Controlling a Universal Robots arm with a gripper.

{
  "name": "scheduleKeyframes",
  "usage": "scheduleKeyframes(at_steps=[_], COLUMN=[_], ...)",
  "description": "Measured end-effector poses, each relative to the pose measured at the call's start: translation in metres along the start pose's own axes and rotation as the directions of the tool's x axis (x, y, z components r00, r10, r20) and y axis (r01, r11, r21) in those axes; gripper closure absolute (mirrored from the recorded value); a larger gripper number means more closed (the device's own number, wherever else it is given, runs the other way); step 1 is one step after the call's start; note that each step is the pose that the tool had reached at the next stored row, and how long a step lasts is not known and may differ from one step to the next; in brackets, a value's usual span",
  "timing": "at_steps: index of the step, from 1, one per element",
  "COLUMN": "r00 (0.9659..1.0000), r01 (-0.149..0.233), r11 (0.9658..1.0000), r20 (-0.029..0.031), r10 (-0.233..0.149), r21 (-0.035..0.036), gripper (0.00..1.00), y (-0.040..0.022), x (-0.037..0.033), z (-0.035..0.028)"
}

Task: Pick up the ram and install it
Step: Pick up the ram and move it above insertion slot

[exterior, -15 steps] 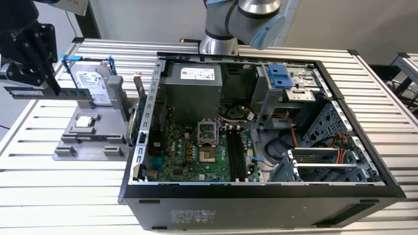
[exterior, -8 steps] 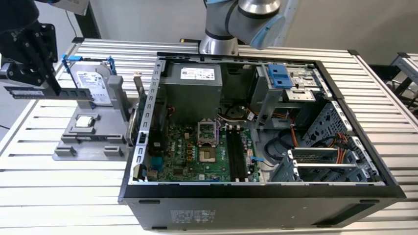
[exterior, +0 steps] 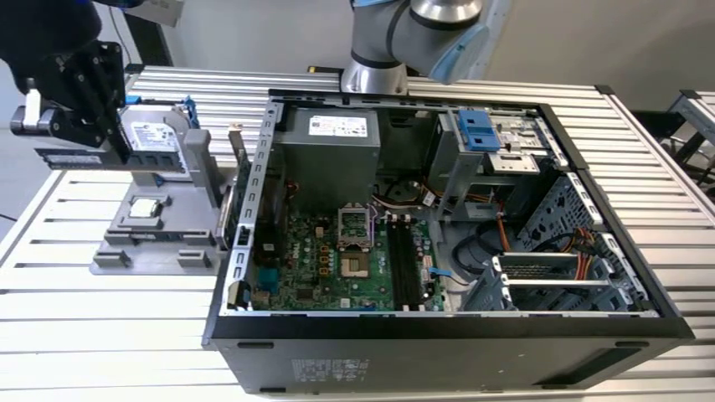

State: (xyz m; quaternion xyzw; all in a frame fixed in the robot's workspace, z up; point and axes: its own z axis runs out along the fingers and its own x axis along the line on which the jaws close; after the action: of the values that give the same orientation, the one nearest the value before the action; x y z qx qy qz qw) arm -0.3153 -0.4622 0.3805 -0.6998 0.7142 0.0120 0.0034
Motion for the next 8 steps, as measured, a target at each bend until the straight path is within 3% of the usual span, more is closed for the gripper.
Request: scheduleKeyframes(at_steps=[8], r00=[1.0], r01=[0.0], r11=[1.0], r20=[0.0], r10=[0.0], r21=[-0.0003], gripper=[1.0], y=[-0.0269], x=[-0.0006], z=[-0.0003])
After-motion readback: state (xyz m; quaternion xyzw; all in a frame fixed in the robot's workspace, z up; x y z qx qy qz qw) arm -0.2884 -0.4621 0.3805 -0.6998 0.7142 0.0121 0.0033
